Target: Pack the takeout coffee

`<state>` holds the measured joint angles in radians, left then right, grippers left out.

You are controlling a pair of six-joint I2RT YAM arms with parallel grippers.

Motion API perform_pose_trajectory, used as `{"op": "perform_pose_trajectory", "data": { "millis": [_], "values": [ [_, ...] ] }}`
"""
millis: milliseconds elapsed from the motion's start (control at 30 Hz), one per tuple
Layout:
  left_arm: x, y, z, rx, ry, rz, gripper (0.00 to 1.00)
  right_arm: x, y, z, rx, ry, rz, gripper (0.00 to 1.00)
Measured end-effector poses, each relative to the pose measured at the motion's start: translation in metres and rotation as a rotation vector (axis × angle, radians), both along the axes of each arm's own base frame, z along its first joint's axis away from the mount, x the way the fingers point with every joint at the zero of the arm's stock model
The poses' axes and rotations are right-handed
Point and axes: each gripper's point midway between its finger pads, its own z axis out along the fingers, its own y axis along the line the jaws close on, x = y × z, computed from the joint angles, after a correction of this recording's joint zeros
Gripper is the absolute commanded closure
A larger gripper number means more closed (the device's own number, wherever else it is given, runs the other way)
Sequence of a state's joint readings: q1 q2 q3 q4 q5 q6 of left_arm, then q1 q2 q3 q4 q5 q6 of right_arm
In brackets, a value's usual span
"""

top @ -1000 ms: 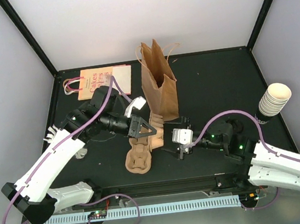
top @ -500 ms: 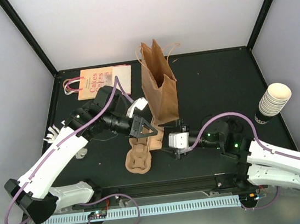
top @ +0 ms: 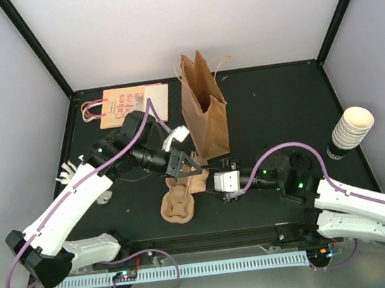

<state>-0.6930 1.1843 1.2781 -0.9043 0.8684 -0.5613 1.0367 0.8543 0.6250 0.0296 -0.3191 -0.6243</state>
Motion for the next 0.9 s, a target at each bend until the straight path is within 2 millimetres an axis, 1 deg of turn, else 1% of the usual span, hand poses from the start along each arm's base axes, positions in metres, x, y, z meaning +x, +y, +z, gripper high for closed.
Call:
{"op": "perform_pose_trajectory", "data": {
  "millis": [67, 100, 267, 367, 567, 800, 900],
  "values": [
    [-0.001, 0.000, 0.000, -0.003, 0.005, -0.005, 0.80, 0.000, -0.001, 0.000, -0.002, 0.003, 0.000, 0.53],
    [-0.002, 0.000, 0.000, -0.003, 0.009, -0.008, 0.80, 0.000, -0.002, -0.001, -0.005, 0.006, -0.003, 0.55],
    [-0.005, 0.000, 0.000, -0.011, 0.008, -0.026, 0.75, -0.001, -0.007, -0.001, -0.002, -0.009, -0.013, 0.58],
    [-0.006, 0.000, -0.001, -0.012, -0.005, -0.037, 0.72, -0.002, -0.012, 0.000, 0.002, -0.033, -0.024, 0.59],
    [-0.006, 0.005, -0.003, -0.006, -0.022, -0.044, 0.73, -0.001, -0.017, -0.002, -0.005, -0.046, -0.041, 0.60],
    [-0.003, 0.023, 0.000, -0.022, -0.032, -0.012, 0.75, 0.000, -0.024, -0.007, -0.013, -0.040, -0.065, 0.60],
    [-0.002, 0.031, -0.001, -0.022, -0.033, 0.001, 0.77, -0.001, -0.027, -0.008, -0.009, -0.040, -0.071, 0.60]
  ]
}}
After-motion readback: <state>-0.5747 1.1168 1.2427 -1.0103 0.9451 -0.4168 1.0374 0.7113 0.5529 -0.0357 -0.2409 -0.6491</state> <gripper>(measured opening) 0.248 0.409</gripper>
